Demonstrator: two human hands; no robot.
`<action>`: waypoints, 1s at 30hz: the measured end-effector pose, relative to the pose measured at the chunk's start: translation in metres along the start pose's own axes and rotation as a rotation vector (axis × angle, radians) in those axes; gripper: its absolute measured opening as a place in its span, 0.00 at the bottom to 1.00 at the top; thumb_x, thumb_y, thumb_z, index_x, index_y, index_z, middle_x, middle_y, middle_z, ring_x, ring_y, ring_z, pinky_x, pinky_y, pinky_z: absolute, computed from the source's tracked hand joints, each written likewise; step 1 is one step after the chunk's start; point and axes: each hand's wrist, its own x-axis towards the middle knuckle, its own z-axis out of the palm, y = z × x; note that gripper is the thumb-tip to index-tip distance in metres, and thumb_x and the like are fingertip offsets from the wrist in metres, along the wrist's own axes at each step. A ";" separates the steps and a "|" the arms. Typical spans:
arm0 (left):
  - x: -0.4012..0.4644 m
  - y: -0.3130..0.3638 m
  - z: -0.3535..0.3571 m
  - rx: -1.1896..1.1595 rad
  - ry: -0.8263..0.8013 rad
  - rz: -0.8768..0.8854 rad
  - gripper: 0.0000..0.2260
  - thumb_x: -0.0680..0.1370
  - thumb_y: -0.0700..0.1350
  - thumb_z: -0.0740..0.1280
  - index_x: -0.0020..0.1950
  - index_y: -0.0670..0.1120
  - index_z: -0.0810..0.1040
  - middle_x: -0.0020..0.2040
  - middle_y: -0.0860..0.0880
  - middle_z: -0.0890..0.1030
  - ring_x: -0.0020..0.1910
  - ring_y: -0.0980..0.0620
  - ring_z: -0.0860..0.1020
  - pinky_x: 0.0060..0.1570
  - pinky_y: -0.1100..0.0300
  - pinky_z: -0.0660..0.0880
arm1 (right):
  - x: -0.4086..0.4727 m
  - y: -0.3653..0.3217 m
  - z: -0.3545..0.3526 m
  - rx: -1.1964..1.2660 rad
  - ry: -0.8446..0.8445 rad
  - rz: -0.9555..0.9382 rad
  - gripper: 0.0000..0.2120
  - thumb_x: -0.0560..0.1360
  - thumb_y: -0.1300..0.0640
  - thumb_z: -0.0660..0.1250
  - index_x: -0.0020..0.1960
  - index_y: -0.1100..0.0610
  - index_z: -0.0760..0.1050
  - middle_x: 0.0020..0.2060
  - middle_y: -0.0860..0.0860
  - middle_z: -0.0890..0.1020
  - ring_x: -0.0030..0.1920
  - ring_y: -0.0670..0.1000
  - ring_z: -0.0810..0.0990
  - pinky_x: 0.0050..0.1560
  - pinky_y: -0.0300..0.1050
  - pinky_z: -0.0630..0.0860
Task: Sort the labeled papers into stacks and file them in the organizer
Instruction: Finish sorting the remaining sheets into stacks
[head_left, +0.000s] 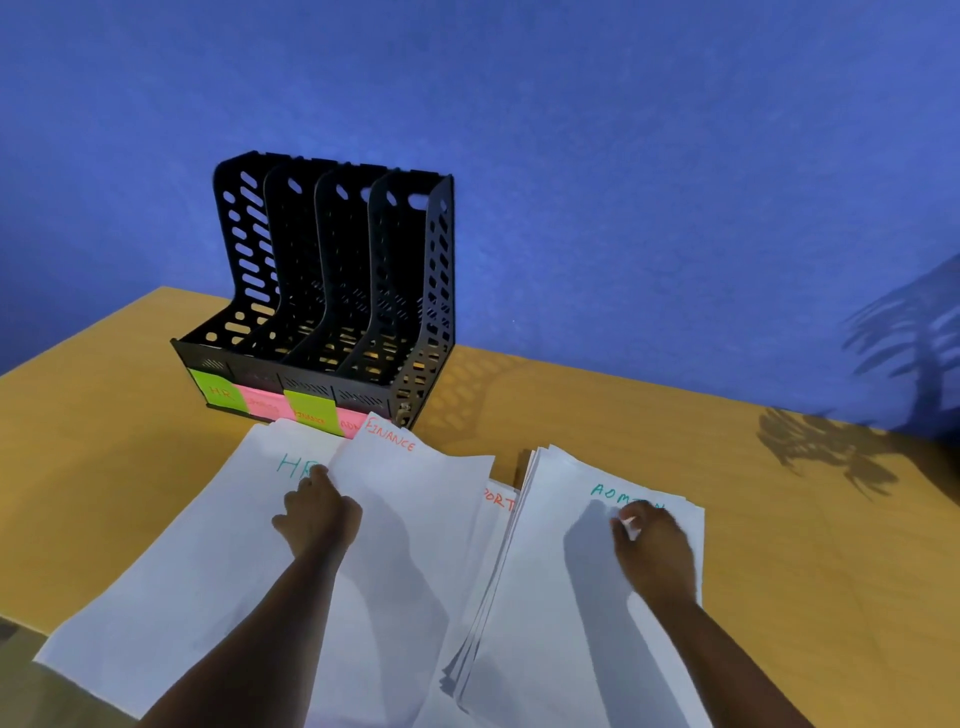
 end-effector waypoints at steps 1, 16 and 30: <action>-0.003 0.001 0.001 -0.026 0.044 0.014 0.20 0.73 0.38 0.64 0.64 0.41 0.68 0.60 0.39 0.76 0.59 0.39 0.73 0.55 0.44 0.70 | 0.004 0.006 -0.005 -0.059 0.041 0.081 0.13 0.75 0.54 0.65 0.57 0.58 0.75 0.56 0.58 0.79 0.58 0.60 0.75 0.56 0.47 0.71; -0.053 0.037 0.020 -0.192 0.103 0.583 0.17 0.72 0.34 0.66 0.60 0.39 0.75 0.56 0.39 0.80 0.57 0.39 0.77 0.53 0.46 0.73 | 0.009 0.032 -0.012 -0.158 -0.176 0.455 0.46 0.59 0.42 0.78 0.65 0.66 0.65 0.61 0.59 0.75 0.63 0.59 0.75 0.57 0.48 0.74; -0.060 0.075 0.024 -0.525 -0.302 0.625 0.08 0.77 0.40 0.64 0.55 0.43 0.78 0.53 0.44 0.82 0.52 0.47 0.79 0.46 0.68 0.75 | 0.039 0.036 -0.046 0.225 0.168 0.170 0.14 0.72 0.60 0.69 0.58 0.61 0.76 0.52 0.64 0.82 0.51 0.63 0.80 0.50 0.50 0.74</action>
